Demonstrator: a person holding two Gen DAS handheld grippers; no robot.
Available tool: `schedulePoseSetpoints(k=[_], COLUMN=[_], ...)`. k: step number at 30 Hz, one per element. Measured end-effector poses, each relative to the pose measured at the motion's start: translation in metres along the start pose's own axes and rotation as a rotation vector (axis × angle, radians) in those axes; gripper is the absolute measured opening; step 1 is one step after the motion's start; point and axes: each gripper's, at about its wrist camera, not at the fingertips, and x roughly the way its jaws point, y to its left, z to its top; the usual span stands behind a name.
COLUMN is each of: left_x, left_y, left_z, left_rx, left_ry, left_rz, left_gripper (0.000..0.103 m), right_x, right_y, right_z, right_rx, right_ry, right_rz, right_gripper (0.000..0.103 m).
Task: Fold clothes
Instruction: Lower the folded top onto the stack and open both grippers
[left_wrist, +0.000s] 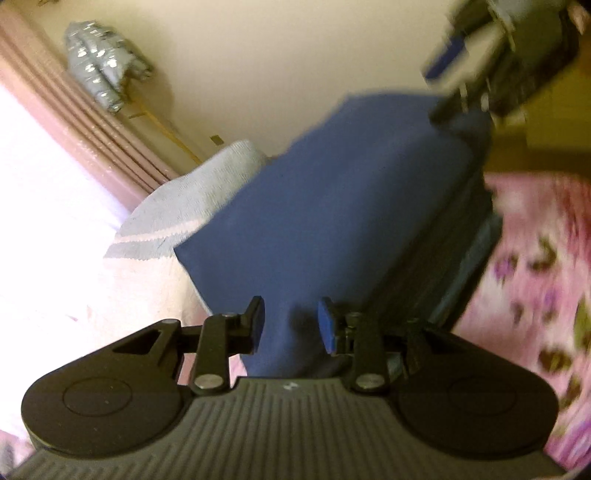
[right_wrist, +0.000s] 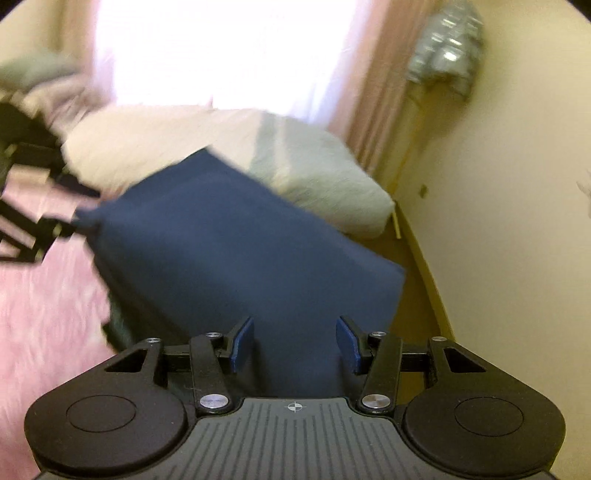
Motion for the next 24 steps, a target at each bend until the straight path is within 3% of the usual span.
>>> schedulePoseSetpoints(k=[4,7,18,24], left_x=[0.028,0.040,0.019,-0.009], left_y=[0.005,0.005,0.014,0.023], left_z=[0.014,0.013,0.012,0.002], left_rx=[-0.035,-0.024,-0.079,-0.250], left_ry=[0.062,0.093,0.157,0.208], left_rz=[-0.032,-0.043,-0.004,0.022], left_gripper=[0.029,0.029,0.033,0.058], right_x=[0.019,0.023,-0.006,-0.020], right_y=[-0.018,-0.018,-0.027,-0.025], right_z=[-0.007,-0.014,-0.017,-0.015], right_rx=[0.137,0.128,0.205,0.228], right_ry=[0.083,0.100,0.082,0.059], right_rz=[0.039,0.060,0.051,0.059], right_gripper=[0.050,0.050,0.050,0.051])
